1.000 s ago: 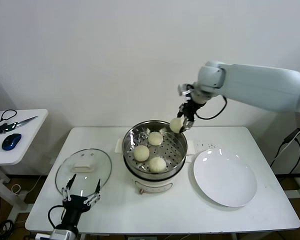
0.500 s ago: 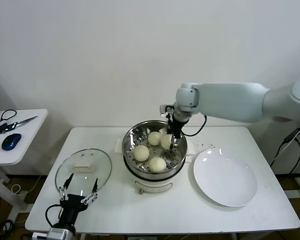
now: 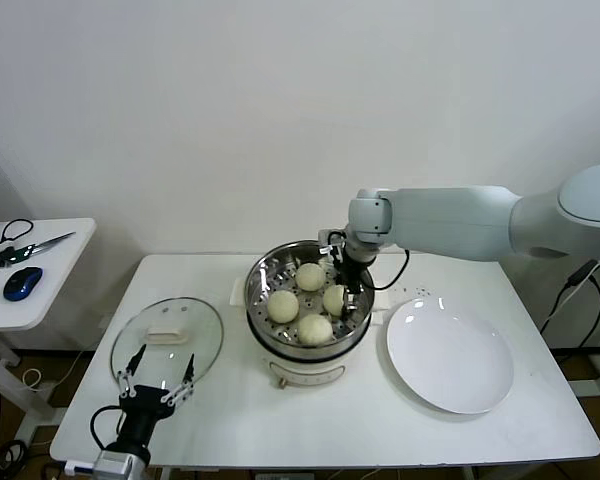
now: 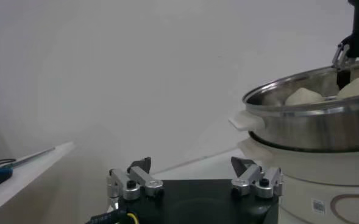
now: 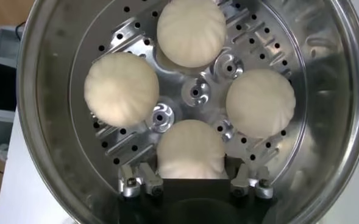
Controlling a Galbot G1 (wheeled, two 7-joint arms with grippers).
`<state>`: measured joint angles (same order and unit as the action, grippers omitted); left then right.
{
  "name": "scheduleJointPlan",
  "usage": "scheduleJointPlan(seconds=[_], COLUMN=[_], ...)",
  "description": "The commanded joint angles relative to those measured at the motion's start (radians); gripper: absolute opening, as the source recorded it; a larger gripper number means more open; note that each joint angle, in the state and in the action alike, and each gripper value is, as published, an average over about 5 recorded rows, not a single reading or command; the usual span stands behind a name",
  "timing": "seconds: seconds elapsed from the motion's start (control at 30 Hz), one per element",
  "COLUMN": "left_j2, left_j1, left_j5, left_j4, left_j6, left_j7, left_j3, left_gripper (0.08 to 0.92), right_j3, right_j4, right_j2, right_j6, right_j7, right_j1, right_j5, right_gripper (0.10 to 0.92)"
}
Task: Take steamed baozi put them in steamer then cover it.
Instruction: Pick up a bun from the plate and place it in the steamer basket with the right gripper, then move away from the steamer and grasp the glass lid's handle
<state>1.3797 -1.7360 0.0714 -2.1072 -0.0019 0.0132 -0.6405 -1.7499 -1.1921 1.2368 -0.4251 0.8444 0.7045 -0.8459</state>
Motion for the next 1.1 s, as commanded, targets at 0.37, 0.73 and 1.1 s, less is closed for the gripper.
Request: scheduleJointPlan(seconds=[0.37, 0.73, 1.1], left_j2=[-0.005, -0.001, 0.031], left_j1=[0.004, 0.011, 0.036], left_j5=[0.008, 0.022, 0.094], left_j4=[0.003, 0.004, -0.008], left_j6=[0.004, 0.005, 0.014], left_j7=[-0.002, -0.006, -0.004], left_j3=[-0.004, -0.03, -0.04], left_gripper=[0.823, 0.823, 0.823], right_j3=[0.115, 0.276, 1.134], right_j4=[-0.057, -0.189, -0.347], right_j2=[-0.149, -0.538, -0.792], right_j6=[0.077, 0.493, 0.639], right_j7=[0.019, -0.316, -0.553], right_j1=[0.074, -0.026, -0.878], right_j5=[-0.013, -0.07, -0.009], right_gripper=[0.823, 0.823, 0.823])
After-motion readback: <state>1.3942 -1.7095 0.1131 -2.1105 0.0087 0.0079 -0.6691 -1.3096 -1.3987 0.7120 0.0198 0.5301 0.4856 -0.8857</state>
